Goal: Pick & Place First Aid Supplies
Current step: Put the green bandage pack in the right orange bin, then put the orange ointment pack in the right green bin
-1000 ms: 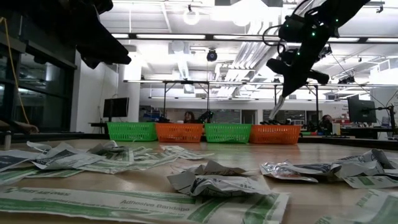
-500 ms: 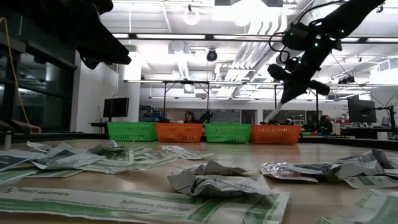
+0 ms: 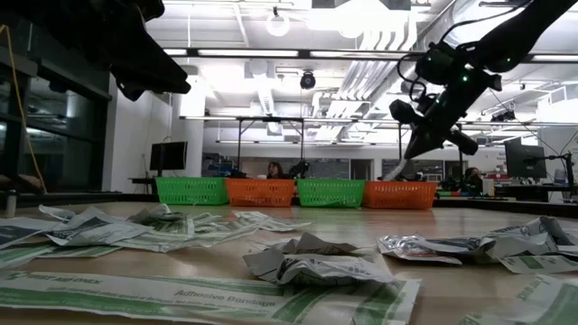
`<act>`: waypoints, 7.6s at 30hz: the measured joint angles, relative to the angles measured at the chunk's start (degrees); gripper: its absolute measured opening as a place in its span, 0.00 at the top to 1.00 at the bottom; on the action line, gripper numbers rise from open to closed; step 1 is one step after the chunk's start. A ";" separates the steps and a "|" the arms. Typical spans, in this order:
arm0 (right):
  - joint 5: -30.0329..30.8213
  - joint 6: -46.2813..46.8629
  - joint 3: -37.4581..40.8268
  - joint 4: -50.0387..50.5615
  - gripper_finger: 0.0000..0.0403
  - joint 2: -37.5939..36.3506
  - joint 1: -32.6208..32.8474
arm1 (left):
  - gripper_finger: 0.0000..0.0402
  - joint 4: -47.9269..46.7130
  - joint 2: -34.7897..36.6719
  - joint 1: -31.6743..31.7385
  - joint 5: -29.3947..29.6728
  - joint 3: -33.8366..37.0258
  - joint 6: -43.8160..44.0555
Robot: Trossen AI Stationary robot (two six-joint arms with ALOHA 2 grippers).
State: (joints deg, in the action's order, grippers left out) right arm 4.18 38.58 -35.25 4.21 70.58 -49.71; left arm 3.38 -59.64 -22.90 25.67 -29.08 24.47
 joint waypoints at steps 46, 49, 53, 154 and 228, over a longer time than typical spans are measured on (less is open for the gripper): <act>-10.73 -13.15 -4.87 -9.01 0.58 -0.04 26.35 | 0.72 -0.04 -0.02 0.00 -2.89 0.02 0.61; -10.11 -13.13 -4.87 -9.16 0.58 -0.02 32.42 | 0.72 -0.27 -0.04 0.00 -3.36 0.02 0.35; -7.05 -11.21 -4.89 -9.49 0.58 2.22 39.95 | 0.72 -0.41 -1.12 0.00 -3.68 0.02 0.26; -11.32 -49.14 -50.26 19.11 0.99 53.88 50.09 | 0.72 2.10 2.17 0.00 -6.45 0.04 -3.58; -5.13 -41.59 -50.18 16.50 1.00 39.43 48.61 | 0.88 10.47 -10.93 12.50 -8.28 0.00 8.26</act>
State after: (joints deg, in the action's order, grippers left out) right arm -0.95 -3.01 -85.43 20.71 110.01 -1.10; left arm 13.85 -70.57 -10.39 17.39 -29.08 32.73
